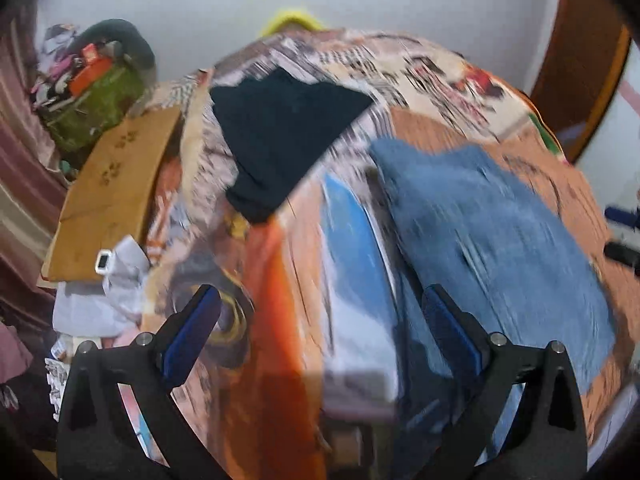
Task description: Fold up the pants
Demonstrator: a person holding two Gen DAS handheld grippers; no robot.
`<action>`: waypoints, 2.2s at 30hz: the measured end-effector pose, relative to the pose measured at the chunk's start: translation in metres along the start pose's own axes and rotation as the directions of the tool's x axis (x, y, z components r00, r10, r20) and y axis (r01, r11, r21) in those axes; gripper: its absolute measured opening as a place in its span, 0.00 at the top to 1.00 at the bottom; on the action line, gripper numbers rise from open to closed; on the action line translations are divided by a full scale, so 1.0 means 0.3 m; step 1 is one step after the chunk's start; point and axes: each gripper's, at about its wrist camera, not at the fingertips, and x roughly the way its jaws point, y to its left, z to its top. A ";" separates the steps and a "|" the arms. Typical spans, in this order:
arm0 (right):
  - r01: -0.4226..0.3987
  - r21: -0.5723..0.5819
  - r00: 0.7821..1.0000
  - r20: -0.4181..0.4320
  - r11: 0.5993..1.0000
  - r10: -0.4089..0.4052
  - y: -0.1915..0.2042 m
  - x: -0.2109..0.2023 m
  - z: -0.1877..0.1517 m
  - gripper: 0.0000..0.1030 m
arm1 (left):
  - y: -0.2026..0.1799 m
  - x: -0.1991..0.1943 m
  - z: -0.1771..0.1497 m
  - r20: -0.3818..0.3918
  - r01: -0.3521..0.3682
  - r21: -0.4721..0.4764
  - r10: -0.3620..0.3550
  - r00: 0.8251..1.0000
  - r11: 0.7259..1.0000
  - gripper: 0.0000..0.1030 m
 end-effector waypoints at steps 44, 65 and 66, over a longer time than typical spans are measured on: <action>-0.063 -0.039 0.992 -0.113 0.997 0.058 -0.072 0.394 0.191 0.87 | -0.272 0.413 0.329 -0.141 0.149 0.185 -0.124 0.982 0.971 0.62; -0.119 -0.028 0.986 -0.124 0.992 0.115 0.047 0.190 0.015 0.51 | -0.253 0.166 0.047 -0.065 0.064 0.260 -0.049 0.997 0.964 0.36; -0.116 -0.034 0.987 -0.118 0.993 0.111 0.049 0.178 0.001 0.50 | -0.239 0.159 0.026 -0.070 0.046 0.265 -0.029 0.997 0.963 0.36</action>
